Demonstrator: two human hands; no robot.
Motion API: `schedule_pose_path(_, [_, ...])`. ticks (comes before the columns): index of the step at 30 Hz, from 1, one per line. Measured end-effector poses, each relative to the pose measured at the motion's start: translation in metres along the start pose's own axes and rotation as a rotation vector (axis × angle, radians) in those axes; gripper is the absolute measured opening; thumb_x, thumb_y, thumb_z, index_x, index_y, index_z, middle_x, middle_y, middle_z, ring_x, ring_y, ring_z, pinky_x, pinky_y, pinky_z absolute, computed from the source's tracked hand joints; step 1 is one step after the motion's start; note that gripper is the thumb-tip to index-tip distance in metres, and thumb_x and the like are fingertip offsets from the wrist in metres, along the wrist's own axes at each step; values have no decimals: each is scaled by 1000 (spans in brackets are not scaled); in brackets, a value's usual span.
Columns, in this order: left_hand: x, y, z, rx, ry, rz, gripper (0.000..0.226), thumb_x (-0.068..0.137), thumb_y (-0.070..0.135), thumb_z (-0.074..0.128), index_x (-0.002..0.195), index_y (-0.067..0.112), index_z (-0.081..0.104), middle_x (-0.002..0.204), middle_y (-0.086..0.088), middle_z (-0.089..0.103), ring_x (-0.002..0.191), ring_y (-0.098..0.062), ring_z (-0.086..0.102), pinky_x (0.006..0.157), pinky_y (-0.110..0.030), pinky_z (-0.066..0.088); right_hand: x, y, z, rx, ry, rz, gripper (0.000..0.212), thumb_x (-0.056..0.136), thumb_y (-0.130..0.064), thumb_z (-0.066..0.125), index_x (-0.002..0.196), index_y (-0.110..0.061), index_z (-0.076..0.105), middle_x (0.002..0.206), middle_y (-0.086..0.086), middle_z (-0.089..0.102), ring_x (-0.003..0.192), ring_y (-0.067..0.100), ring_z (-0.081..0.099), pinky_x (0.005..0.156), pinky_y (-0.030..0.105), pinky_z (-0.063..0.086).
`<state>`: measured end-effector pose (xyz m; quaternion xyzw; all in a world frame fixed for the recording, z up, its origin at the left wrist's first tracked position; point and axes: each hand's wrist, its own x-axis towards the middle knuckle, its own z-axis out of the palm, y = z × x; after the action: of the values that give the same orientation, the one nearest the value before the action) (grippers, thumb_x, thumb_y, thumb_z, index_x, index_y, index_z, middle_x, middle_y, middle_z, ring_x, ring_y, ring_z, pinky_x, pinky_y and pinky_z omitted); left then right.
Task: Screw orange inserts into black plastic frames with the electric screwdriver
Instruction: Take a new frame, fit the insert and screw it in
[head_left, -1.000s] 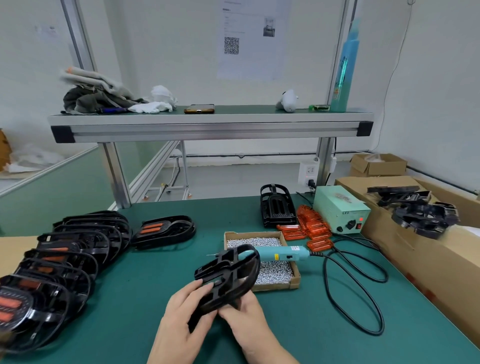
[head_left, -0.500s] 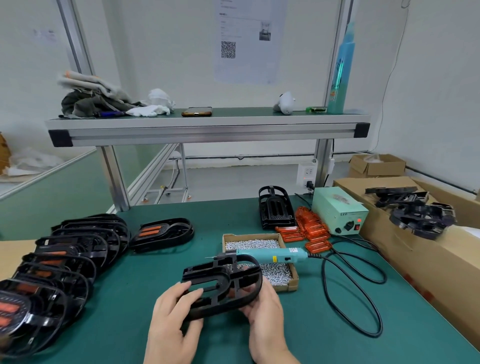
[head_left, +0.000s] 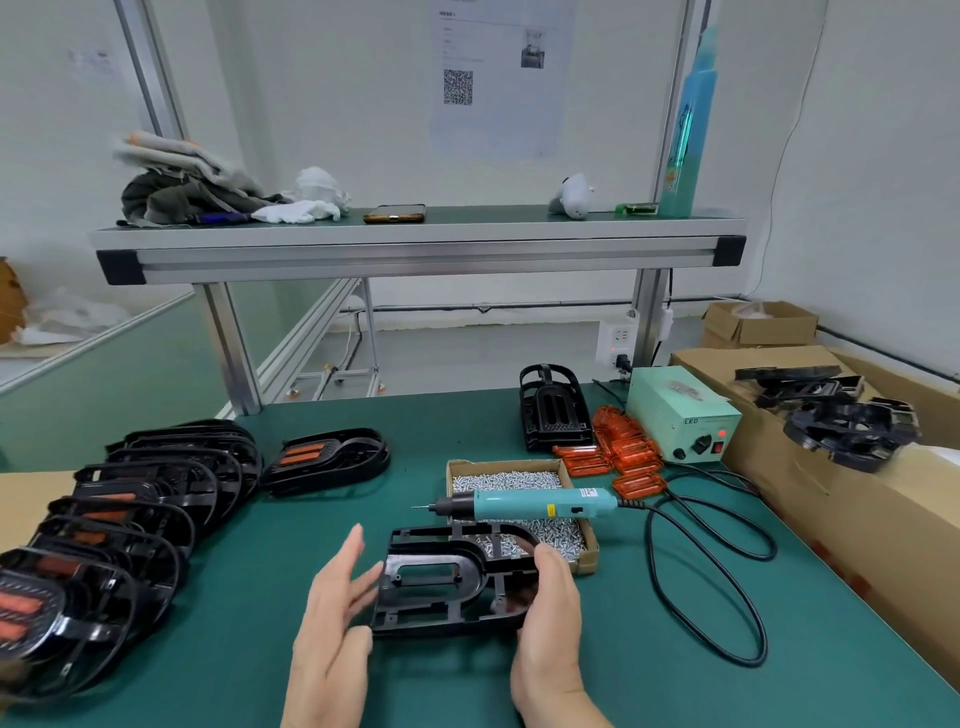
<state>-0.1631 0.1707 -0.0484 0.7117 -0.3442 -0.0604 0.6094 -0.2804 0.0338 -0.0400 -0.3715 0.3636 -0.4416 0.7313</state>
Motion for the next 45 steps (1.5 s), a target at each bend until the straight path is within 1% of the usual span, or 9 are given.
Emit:
schedule_pose_path(3, [11, -3, -2, -152, 92, -245, 57, 95, -19, 35, 133, 18, 55, 135, -8, 57, 108, -28, 64, 107, -45, 44, -2, -1, 1, -36, 8, -55, 29, 105, -21, 47, 96, -38, 68, 94, -33, 68, 94, -21, 56, 96, 24, 36])
schedule_pose_path(4, [9, -3, 0, -115, 129, -243, 47, 100, -11, 37, 126, 21, 61, 124, -9, 65, 97, -27, 66, 104, -42, 46, -2, 0, 1, -70, -5, -83, 33, 104, -19, 46, 95, -38, 71, 95, -32, 70, 94, -21, 57, 92, 21, 37])
schedule_pose_path(7, [-1, -2, 6, 70, 151, -198, 29, 93, 10, 66, 108, 34, 70, 79, 2, 70, 63, -2, 58, 72, -6, 44, -6, -1, 2, -154, -43, -156, 42, 104, -14, 44, 96, -41, 76, 105, -25, 71, 101, -14, 59, 88, 18, 39])
schedule_pose_path(9, [-1, -8, 9, 158, 114, -184, 30, 84, 10, 76, 108, 27, 70, 72, 1, 65, 60, -3, 56, 65, -3, 42, -7, -1, 2, -188, -32, -190, 43, 103, -14, 46, 95, -45, 74, 103, -23, 71, 100, -12, 59, 84, 16, 41])
schedule_pose_path(14, [-1, -9, 5, 223, 72, -166, 33, 83, 14, 77, 105, 34, 64, 76, 14, 63, 61, -6, 56, 64, -7, 42, -1, 4, -3, -242, 45, -215, 34, 98, -9, 54, 92, -34, 77, 105, -16, 66, 97, -11, 60, 85, 16, 41])
schedule_pose_path(20, [-2, -7, 4, 263, 64, -127, 35, 86, 14, 74, 100, 41, 59, 73, 9, 63, 61, -8, 54, 64, -9, 41, -2, 6, -3, -340, 56, -254, 36, 97, -1, 50, 98, -29, 71, 110, -13, 63, 101, -12, 56, 98, 23, 41])
schedule_pose_path(25, [-2, -7, 3, 265, 53, -97, 36, 88, 5, 68, 101, 38, 60, 71, 7, 64, 63, -8, 55, 64, -9, 40, -4, 4, -3, -458, 55, -323, 42, 94, 9, 44, 97, -27, 66, 109, -13, 59, 103, -14, 52, 91, 8, 37])
schedule_pose_path(31, [-2, -10, 3, 262, 57, -115, 40, 88, 5, 65, 100, 43, 58, 71, 9, 64, 64, -10, 55, 65, -15, 42, -6, 7, -5, -638, 6, -385, 49, 88, 16, 41, 101, -27, 60, 111, -12, 55, 112, 11, 53, 103, 27, 37])
schedule_pose_path(45, [-1, -9, 5, 417, 102, -79, 28, 83, 6, 71, 89, 33, 66, 77, 8, 56, 69, -8, 56, 68, -19, 40, -8, 4, -7, -689, -47, -325, 56, 87, 18, 41, 95, -33, 61, 108, -12, 58, 107, 2, 55, 97, 21, 42])
